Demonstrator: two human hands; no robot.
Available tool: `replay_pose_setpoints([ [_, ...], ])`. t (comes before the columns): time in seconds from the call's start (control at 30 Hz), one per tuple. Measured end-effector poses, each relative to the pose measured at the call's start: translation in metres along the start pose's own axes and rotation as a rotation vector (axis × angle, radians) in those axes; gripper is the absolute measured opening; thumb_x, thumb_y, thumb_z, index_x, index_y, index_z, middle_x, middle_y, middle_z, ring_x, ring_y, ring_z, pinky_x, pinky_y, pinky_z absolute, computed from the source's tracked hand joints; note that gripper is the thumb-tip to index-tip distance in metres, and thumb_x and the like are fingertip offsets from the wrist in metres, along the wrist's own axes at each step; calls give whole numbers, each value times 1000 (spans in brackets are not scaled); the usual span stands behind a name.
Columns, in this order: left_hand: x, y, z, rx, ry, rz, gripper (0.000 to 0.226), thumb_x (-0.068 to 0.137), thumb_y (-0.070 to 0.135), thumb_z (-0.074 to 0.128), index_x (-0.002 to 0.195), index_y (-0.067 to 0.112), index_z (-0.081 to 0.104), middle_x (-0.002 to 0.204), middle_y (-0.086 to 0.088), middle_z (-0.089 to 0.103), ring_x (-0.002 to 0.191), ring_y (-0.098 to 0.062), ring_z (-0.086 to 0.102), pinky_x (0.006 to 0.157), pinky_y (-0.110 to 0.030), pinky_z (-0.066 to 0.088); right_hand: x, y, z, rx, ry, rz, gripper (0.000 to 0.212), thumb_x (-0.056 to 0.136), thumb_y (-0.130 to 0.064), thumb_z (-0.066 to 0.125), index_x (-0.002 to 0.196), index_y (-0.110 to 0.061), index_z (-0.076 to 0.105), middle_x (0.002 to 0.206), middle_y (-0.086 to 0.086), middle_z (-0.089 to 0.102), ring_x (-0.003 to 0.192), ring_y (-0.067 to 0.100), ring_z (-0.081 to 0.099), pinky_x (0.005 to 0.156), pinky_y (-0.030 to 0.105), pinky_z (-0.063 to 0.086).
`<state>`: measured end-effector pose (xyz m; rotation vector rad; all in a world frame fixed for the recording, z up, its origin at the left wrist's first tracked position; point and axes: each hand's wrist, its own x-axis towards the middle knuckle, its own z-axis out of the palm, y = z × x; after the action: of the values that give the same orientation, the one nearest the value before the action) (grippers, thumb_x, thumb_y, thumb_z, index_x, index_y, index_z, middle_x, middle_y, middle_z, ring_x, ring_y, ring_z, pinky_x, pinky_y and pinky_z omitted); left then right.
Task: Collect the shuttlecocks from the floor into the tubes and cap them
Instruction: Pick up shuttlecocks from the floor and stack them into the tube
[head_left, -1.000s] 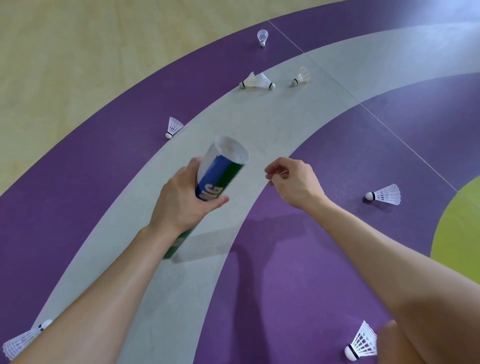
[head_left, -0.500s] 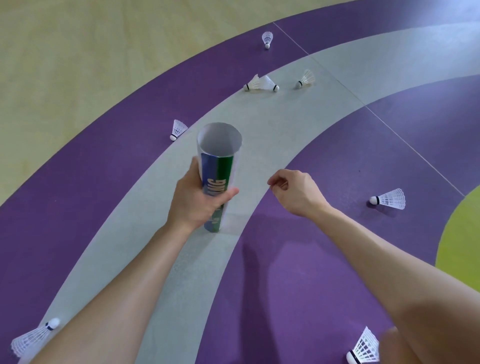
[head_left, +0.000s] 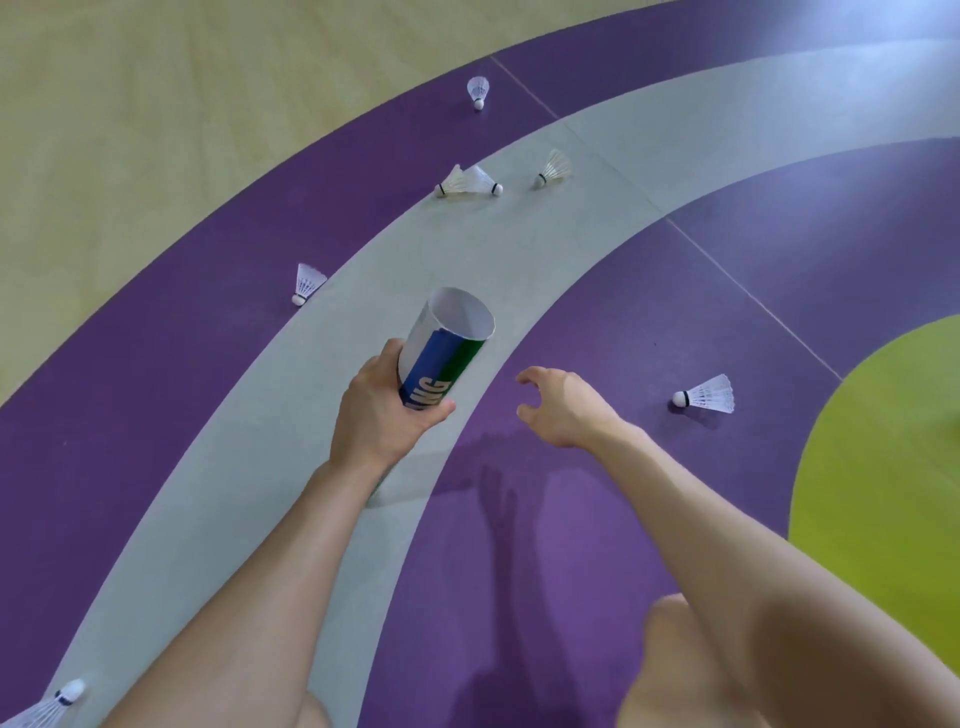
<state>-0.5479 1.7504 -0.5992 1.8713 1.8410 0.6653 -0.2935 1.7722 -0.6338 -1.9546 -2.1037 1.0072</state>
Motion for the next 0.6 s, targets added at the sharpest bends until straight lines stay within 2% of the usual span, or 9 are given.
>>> replay_pose_setpoints([
  [0.13,23,40,-19,19,-154,-1,65,73,49,96,120,31,55,103,8,76,92,-19,74,83,-39,63,-11,15,-27,-50,-44,6,54,100,-30,58,153,-23,49,148,3,57,127,26,61,95,37,54],
  [0.33,70,55,-107,69,-307,-25,72,70,42,100,128,42,59,107,17,77,101,-8,73,98,-43,60,15,-7,-60,-103,-24,-14,51,97,-30,60,147,-21,56,147,2,59,135,25,56,105,38,50],
  [0.47,123,52,-145,87,-357,-60,76,70,46,99,134,47,58,111,22,77,107,-9,73,99,-43,58,67,-38,-58,-92,-40,-38,49,97,-31,60,145,-23,57,146,2,60,131,25,59,103,39,52],
  [0.6,179,21,-132,45,-347,-94,76,71,45,99,134,45,58,111,21,76,106,-10,73,102,-47,58,132,-56,-60,-71,-44,-4,49,98,-31,59,147,-25,55,147,4,58,129,27,60,102,40,53],
])
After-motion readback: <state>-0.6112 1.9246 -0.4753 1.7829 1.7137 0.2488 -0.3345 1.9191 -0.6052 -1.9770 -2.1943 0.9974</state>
